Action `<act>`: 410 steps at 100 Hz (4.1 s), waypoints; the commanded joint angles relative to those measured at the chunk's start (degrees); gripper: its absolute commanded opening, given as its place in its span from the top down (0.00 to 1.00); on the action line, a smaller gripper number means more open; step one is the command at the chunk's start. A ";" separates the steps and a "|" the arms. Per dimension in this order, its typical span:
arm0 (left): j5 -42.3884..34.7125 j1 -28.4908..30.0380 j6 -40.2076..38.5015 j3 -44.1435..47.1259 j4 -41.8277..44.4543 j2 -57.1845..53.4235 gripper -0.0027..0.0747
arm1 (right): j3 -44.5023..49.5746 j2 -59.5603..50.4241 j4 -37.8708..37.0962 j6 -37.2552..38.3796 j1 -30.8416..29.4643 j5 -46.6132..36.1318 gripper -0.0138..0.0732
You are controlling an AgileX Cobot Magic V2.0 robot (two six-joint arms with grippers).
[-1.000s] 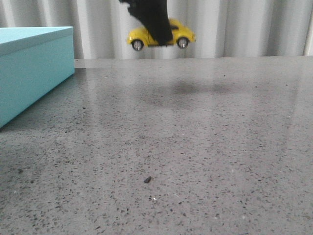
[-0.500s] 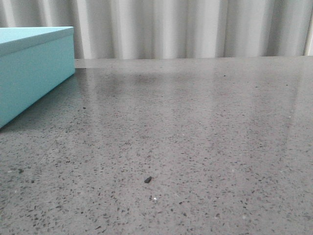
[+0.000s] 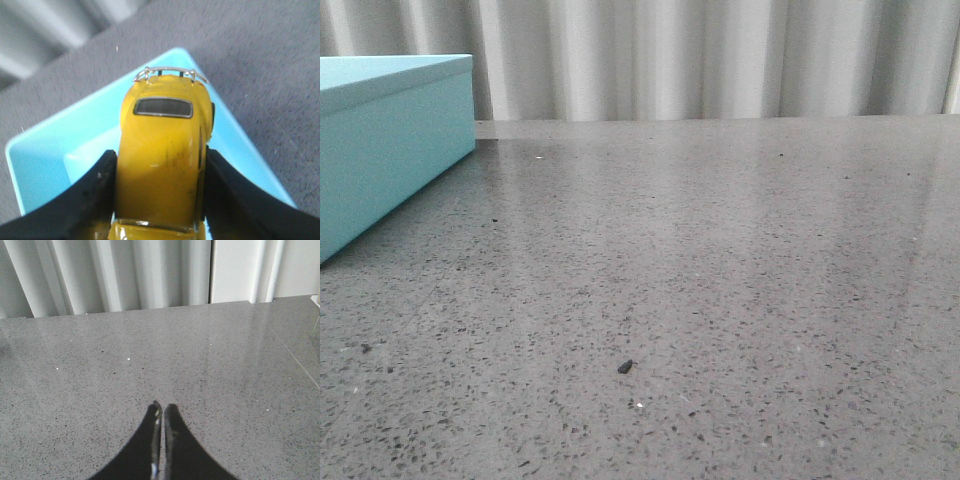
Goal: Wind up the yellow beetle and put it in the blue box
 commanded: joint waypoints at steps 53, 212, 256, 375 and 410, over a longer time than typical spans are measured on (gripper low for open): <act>-8.94 3.79 -0.75 23.89 -7.95 -2.89 0.86 | -0.91 1.01 -0.81 -0.28 -0.02 -2.41 0.91; -17.05 3.79 0.06 27.20 -14.15 -29.16 0.99 | 9.02 0.77 -5.40 -0.28 -0.02 -15.45 0.91; -45.33 3.79 3.02 62.79 -15.42 -54.63 0.99 | 15.77 0.77 -5.17 -0.28 -0.02 -27.49 0.91; -71.09 3.79 2.92 104.66 -25.79 -91.27 0.99 | 42.43 0.77 5.91 -0.20 -0.02 -52.32 0.91; -71.09 3.79 2.92 105.07 -25.79 -91.27 0.99 | 43.24 0.77 5.91 -0.20 -0.02 -52.26 0.91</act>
